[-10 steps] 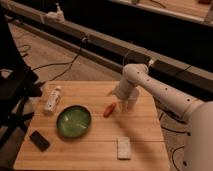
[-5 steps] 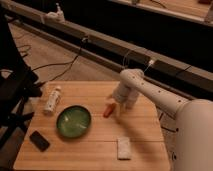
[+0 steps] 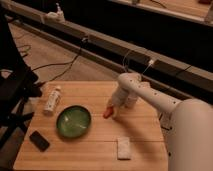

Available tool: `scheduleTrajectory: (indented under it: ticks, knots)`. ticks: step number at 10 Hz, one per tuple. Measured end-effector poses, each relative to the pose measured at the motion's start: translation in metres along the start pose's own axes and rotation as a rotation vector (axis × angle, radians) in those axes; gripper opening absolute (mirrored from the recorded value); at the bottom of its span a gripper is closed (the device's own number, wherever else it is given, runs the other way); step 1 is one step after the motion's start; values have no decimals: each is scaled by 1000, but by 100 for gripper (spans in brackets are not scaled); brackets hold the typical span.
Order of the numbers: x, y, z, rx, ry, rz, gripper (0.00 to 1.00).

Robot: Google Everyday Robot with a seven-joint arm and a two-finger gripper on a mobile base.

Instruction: Place the pepper in the ceramic bowl

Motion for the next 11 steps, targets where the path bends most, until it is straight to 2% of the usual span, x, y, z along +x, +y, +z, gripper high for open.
scheduleTrajectory:
  ticks: [2,3,4,7,9,11]
  knots:
    - [7,-4,-7,18,34,12,12]
    - [11,-4,-12,22,55,12,6]
    - [10,-8,-24,43,74,8,1]
    - [-6,-22,-60,95,136,-35,0]
    - [-22,-30,-79,126,150,-62,0]
    - [-48,-38,-85,137,140,-102,0]
